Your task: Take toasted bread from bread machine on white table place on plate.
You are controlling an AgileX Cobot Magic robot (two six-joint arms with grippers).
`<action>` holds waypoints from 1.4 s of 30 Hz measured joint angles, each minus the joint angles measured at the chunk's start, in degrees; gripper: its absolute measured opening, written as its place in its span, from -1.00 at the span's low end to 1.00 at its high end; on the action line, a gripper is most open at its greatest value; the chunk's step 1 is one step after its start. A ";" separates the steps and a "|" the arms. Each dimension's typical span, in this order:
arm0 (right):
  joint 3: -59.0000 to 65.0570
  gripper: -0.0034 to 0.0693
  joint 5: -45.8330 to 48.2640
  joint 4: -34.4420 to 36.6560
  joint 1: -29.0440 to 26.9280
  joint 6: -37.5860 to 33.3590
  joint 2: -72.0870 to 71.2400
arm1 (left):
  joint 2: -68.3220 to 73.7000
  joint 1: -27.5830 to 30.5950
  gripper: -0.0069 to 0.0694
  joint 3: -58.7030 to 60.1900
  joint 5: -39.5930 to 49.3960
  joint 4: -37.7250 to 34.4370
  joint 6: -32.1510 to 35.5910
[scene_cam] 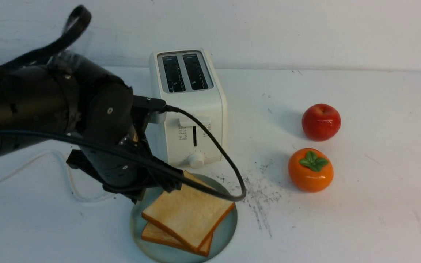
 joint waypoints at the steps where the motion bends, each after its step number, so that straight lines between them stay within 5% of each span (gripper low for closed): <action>1: 0.00 -0.90 1.19 1.44 0.00 -1.49 -3.69 | -0.50 0.00 -0.86 -0.63 0.50 0.00 0.68; 9: 1.11 -0.95 3.82 2.11 0.00 -1.94 -20.72 | -1.88 0.00 -0.86 -1.42 2.13 -0.11 1.97; 25: 30.39 -0.94 -36.71 2.11 0.00 -2.86 -30.25 | -1.88 0.00 -0.86 -1.42 3.61 -0.50 1.97; 42: 30.88 -0.91 -36.89 2.18 0.00 -2.86 -30.25 | -1.88 0.00 -0.86 -1.42 3.61 -0.50 1.97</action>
